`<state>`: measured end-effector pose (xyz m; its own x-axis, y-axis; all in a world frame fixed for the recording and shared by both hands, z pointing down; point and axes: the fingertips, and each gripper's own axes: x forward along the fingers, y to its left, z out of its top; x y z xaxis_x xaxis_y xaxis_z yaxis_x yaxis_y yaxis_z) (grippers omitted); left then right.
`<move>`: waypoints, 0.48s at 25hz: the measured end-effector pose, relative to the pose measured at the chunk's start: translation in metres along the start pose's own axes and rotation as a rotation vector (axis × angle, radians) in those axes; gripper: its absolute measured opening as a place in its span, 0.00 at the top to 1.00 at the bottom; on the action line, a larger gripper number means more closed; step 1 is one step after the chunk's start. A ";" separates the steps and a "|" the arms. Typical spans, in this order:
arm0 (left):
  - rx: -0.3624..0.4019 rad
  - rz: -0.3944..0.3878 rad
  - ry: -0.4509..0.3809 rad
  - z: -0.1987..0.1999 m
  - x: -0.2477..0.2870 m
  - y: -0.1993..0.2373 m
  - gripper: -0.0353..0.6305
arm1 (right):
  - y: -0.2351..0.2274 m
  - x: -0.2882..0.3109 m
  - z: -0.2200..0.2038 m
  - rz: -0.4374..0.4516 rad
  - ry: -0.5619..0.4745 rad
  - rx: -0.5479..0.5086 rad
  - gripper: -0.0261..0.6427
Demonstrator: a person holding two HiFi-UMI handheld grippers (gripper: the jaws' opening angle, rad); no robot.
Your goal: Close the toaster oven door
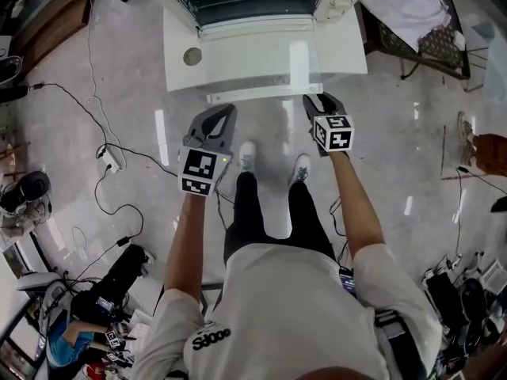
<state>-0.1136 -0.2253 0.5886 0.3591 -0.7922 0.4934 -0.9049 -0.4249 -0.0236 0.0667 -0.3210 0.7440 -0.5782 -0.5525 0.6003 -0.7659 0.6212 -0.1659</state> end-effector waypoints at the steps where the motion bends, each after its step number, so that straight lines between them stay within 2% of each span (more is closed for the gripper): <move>1: 0.001 0.001 -0.003 0.001 -0.003 0.001 0.92 | -0.001 0.000 0.000 -0.008 0.002 0.012 0.72; 12: 0.016 -0.003 -0.007 0.005 -0.013 0.007 0.92 | -0.002 -0.007 0.005 -0.055 -0.003 0.038 0.73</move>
<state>-0.1233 -0.2197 0.5775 0.3636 -0.7940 0.4873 -0.9000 -0.4344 -0.0363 0.0709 -0.3217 0.7364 -0.5355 -0.5872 0.6070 -0.8067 0.5684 -0.1618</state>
